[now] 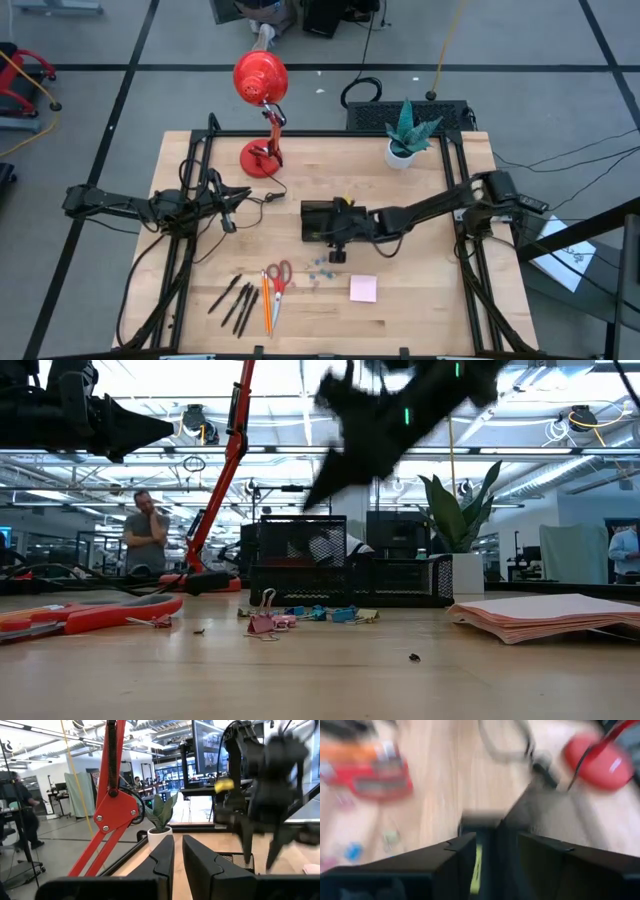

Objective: Pick and place office supplies into organizer
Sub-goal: Put the black pen into the desk organizer

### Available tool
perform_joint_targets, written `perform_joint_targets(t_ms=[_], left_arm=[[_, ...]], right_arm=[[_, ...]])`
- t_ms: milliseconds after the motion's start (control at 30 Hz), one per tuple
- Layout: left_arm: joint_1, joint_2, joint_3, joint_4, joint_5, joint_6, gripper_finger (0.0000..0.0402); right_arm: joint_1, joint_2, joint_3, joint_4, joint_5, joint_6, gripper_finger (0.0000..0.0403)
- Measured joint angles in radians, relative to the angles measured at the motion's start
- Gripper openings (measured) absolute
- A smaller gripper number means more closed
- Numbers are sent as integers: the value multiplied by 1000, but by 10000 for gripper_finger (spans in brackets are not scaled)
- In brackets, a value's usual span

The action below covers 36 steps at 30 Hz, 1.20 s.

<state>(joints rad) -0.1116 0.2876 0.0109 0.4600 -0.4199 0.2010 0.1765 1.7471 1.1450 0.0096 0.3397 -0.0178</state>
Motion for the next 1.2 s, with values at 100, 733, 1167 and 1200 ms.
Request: perform_joint_targets(t_ms=[100,733,1167,1200], left_arm=[[0,0,0,0,0,0,47],[0,0,0,-32,1,-45,47],[-23,0,0,-108,144,-130,47],[-34,0,0,-118,180,-139,47]], right_arm=[[10,-96,13,-9,-3,-28,92],[351,-423,-290,316,150,-85,1],[345,-413,-828,1041,158,62,1],[339,-414,-854,1083,158,78,1]])
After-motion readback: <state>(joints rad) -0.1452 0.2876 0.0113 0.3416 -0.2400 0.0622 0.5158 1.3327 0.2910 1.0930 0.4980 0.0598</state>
